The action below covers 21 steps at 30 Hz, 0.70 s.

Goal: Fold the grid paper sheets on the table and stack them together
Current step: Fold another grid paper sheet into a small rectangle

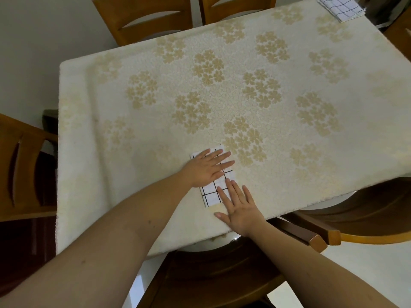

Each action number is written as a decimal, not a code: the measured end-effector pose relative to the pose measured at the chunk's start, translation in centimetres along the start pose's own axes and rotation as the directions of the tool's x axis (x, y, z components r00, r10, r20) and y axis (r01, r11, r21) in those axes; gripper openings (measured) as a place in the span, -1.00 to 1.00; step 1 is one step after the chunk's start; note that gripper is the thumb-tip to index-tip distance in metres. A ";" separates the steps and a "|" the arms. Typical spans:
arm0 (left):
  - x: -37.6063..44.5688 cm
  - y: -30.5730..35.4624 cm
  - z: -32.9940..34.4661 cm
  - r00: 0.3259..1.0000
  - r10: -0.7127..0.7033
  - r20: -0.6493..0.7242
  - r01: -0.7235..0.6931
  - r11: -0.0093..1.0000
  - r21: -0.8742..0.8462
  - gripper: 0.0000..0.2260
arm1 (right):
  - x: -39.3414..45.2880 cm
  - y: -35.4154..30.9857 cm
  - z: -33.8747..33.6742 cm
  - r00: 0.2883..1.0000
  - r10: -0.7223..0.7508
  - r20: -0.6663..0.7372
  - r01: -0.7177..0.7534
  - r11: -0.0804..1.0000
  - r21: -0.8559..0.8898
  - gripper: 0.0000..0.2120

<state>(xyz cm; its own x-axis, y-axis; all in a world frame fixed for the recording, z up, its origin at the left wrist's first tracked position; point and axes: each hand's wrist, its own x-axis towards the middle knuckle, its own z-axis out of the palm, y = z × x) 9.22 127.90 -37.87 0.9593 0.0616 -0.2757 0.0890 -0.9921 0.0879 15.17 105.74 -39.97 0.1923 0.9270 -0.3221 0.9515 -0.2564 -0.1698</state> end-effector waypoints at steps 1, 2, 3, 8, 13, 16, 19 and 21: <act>0.3 -0.1 -0.3 1.000 -0.018 -0.001 0.018 1.000 0.010 -0.55 | -0.1 0.0 -0.1 1.000 0.001 -0.004 -0.001 1.000 -0.004 -0.29; 0.5 -0.1 -0.5 0.999 -0.036 0.003 0.036 0.999 0.016 -0.54 | -0.2 0.0 -0.1 1.000 0.003 -0.008 -0.003 1.000 -0.005 -0.29; 0.7 -0.2 -0.8 0.999 -0.049 0.011 0.048 0.999 0.025 -0.54 | -0.4 -0.1 -0.2 1.000 0.012 -0.008 -0.012 1.000 -0.002 -0.29; 0.8 -0.8 -1.4 0.999 -0.032 0.020 0.031 0.999 0.026 -0.55 | -1.2 -1.6 -1.6 0.995 0.072 -0.063 -0.068 0.996 0.060 -0.38; 0.7 -0.6 -1.3 0.998 -0.052 0.038 0.051 0.999 0.017 -0.55 | -1.0 -5.2 -1.9 0.995 -0.094 -0.017 0.095 0.991 0.093 -0.38; 0.7 -0.7 -1.0 0.998 -0.051 0.045 0.050 0.998 0.042 -0.55 | -1.5 -6.4 -1.7 0.997 -0.033 0.065 0.026 0.993 0.118 -0.30; 0.6 -0.5 -0.7 0.998 -0.059 0.016 0.057 0.994 0.093 -0.54 | -2.6 -6.8 -2.1 0.988 -0.040 0.146 0.016 0.987 0.157 -0.25; 0.5 -0.3 -0.7 0.992 -0.129 0.013 0.126 0.983 0.132 -0.51 | -3.3 -6.9 -2.6 0.985 -0.045 0.167 0.017 0.986 0.166 -0.21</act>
<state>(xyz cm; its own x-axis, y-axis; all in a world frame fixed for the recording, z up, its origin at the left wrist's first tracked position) 9.88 128.27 -37.38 0.9363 0.1878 -0.2968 0.1733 -0.9820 -0.0746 8.54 105.16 -35.33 0.1062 0.8787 -0.4655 0.9018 -0.2824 -0.3272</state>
